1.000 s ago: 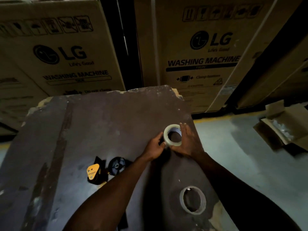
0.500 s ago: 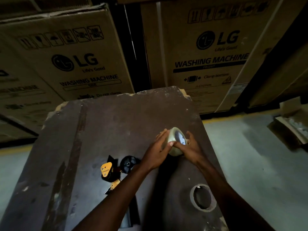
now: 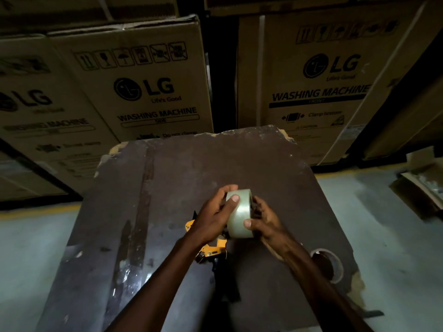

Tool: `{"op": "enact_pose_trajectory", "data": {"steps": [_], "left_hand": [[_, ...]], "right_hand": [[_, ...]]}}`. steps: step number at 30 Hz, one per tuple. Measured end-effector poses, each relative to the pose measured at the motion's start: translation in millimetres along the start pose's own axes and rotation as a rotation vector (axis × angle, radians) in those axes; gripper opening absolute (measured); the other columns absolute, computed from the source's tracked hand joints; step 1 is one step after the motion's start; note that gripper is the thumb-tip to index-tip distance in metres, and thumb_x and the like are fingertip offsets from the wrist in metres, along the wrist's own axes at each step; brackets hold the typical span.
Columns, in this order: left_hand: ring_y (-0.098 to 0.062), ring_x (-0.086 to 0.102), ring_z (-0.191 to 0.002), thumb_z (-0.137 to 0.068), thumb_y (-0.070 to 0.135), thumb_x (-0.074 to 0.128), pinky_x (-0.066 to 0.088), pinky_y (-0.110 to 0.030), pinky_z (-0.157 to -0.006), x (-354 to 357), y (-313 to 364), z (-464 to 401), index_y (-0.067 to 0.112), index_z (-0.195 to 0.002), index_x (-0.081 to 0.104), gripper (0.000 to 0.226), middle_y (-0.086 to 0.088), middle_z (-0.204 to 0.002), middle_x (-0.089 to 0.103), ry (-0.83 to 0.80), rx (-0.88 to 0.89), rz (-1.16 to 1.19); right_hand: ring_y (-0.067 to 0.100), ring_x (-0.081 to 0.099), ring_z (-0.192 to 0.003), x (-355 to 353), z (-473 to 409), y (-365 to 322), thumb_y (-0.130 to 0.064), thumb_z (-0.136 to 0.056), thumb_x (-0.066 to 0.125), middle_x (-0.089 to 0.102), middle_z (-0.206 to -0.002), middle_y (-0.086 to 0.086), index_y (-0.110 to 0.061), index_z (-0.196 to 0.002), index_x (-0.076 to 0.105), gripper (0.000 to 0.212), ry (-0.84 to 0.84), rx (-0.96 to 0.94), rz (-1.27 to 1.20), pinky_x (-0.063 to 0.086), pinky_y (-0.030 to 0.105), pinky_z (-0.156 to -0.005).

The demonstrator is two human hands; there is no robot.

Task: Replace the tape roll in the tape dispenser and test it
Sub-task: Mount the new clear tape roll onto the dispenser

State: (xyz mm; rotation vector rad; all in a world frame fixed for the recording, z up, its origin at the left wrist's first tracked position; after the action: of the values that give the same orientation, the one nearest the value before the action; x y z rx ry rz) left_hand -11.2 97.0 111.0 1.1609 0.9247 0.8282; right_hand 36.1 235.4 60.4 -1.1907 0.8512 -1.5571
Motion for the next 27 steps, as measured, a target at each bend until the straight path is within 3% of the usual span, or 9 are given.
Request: {"op": "enact_pose_trajectory", "data": {"steps": [3,7,12,14,16,21,24,27], "left_hand": [[-0.02,0.067,-0.102,-0.086,0.049,0.057,0.058,-0.038,-0.081,-16.3,-1.0,8.3,0.031,-0.129,0.053,0.047,0.0,-0.119,0.065,-0.009,-0.027,0.089],[-0.007,0.068,-0.089,-0.091,0.037,0.058,0.055,-0.025,-0.071,-26.3,2.4,19.7,0.022,-0.131,0.052,0.044,-0.002,-0.113,0.066,-0.006,-0.05,0.208],[-0.004,0.068,-0.09,-0.084,0.037,0.059,0.054,-0.022,-0.071,-42.2,8.4,29.8,0.017,-0.134,0.051,0.053,0.0,-0.114,0.066,0.053,0.004,0.216],[-0.005,0.068,-0.093,-0.083,0.035,0.062,0.055,-0.023,-0.075,-45.5,8.5,33.5,0.018,-0.135,0.05,0.057,0.0,-0.114,0.067,0.05,0.014,0.201],[-0.008,0.067,-0.102,-0.081,0.035,0.065,0.056,-0.026,-0.082,-47.1,10.1,37.1,0.02,-0.137,0.049,0.06,-0.001,-0.119,0.066,0.041,0.042,0.157],[-0.013,0.062,-0.116,-0.076,0.049,0.068,0.054,-0.033,-0.094,-53.0,9.2,43.2,0.025,-0.139,0.048,0.07,0.0,-0.128,0.063,0.033,0.066,0.132],[-0.011,0.063,-0.115,-0.087,0.042,0.062,0.054,-0.025,-0.085,-53.2,11.7,46.6,0.023,-0.143,0.044,0.061,0.001,-0.131,0.061,-0.037,0.053,0.146],[-0.007,0.064,-0.112,-0.088,0.038,0.058,0.051,-0.021,-0.085,-53.8,14.8,45.9,0.016,-0.142,0.046,0.059,0.0,-0.13,0.063,-0.063,0.029,0.17]], "right_hand": [[0.02,0.062,-0.116,21.1,4.6,-7.4,-0.022,-0.051,0.078,0.057,-0.137,0.007,-0.021,-0.145,0.039,0.101,-0.069,-0.037,0.03,0.056,0.041,-0.088],[0.009,0.059,-0.123,44.0,10.2,-12.6,-0.006,-0.053,0.071,0.052,-0.142,0.002,-0.027,-0.143,0.04,0.098,-0.141,-0.079,0.096,0.054,0.03,-0.089],[0.019,0.058,-0.128,66.4,15.2,-11.0,-0.021,-0.065,0.073,0.058,-0.14,-0.01,-0.036,-0.147,0.036,0.091,-0.17,-0.035,0.036,0.054,0.045,-0.094],[0.024,0.058,-0.129,72.3,15.1,-13.3,-0.035,-0.07,0.076,0.058,-0.143,-0.003,-0.033,-0.147,0.039,0.085,-0.139,0.0,-0.002,0.052,0.051,-0.1],[0.024,0.061,-0.125,74.6,14.0,-18.4,-0.046,-0.072,0.077,0.06,-0.14,0.003,-0.032,-0.143,0.044,0.08,-0.094,0.026,0.029,0.053,0.048,-0.099],[0.022,0.066,-0.117,78.1,13.1,-26.8,-0.043,-0.071,0.074,0.067,-0.13,-0.004,-0.034,-0.134,0.053,0.068,-0.14,0.049,0.104,0.057,0.041,-0.088],[0.021,0.067,-0.113,75.7,14.8,-28.6,-0.04,-0.068,0.073,0.067,-0.129,-0.006,-0.037,-0.134,0.051,0.069,-0.179,0.049,0.145,0.057,0.043,-0.084],[0.025,0.063,-0.12,73.2,16.2,-30.5,-0.034,-0.066,0.075,0.063,-0.135,0.001,-0.033,-0.137,0.048,0.076,-0.199,0.023,0.198,0.054,0.045,-0.09]]}}
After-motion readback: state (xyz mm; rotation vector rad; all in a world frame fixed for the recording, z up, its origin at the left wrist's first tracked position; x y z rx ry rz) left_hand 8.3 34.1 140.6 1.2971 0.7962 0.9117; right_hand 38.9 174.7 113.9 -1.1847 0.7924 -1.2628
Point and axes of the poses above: each hand's wrist, its own z-axis away from the middle knuckle, its own x-axis out of the palm, y = z × x, the point moved 6 cm from there along -z, towards the middle knuckle
